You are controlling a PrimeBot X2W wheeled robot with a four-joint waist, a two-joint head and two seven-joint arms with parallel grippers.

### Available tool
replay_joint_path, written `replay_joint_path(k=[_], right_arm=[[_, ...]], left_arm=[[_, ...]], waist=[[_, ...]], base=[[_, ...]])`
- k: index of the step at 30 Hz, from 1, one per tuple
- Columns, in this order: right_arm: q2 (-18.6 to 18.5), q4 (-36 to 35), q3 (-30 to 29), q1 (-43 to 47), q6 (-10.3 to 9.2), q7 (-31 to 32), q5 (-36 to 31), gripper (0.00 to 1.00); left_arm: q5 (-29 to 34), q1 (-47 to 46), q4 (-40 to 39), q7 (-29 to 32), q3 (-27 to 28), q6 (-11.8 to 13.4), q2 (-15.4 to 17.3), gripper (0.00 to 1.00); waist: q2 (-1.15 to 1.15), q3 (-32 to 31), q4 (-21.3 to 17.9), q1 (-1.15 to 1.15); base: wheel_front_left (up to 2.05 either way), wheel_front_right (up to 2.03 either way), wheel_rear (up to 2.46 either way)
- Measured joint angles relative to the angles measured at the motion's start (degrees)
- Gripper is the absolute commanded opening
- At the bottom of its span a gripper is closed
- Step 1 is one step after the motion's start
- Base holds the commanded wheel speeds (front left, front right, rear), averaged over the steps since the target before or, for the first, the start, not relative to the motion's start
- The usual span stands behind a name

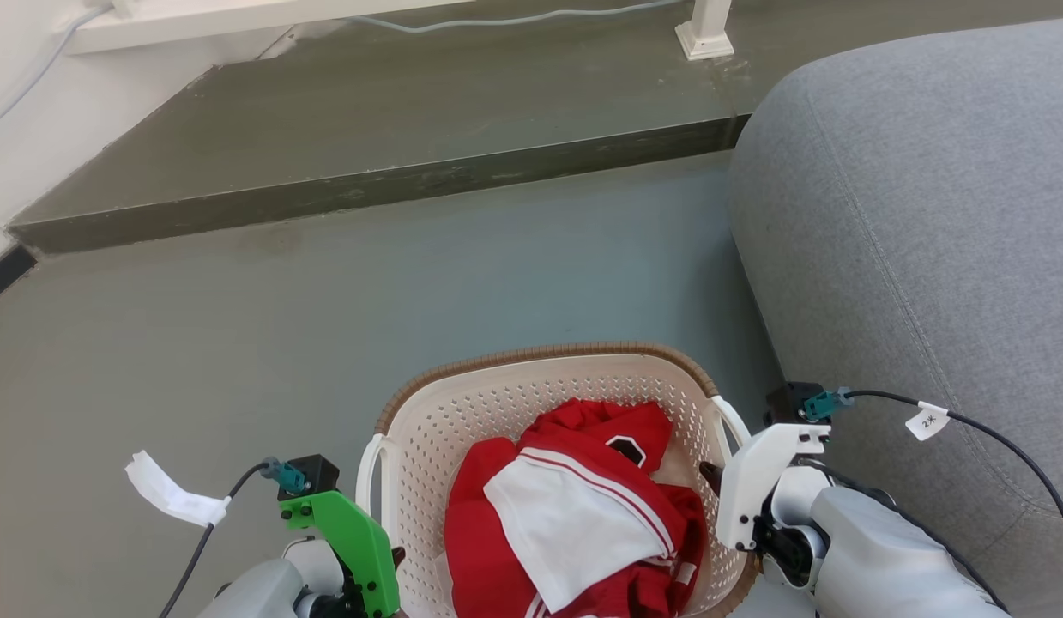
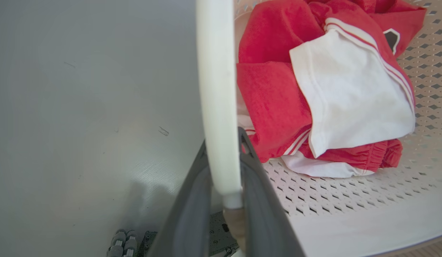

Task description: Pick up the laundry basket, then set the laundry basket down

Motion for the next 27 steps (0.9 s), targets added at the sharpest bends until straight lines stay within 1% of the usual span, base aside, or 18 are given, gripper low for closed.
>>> replay_joint_path(k=[22,27], right_arm=[[-0.19,0.12,2.15,-1.1,-0.01,-0.58,2.36,0.0],[-0.23,0.11,2.36,-1.6,-0.01,-1.36,2.5,0.0]], left_arm=[[-0.3,-1.01,0.68,-0.09,-0.01,0.0,-0.16,0.0],[-0.58,-1.54,0.41,-0.19,0.31,0.0,-0.15,0.0]], waist=[[0.0,1.39,0.35,0.0],[0.0,2.49,0.42,0.0]], base=[[0.0,0.0,0.0],[0.0,0.0,0.0]])
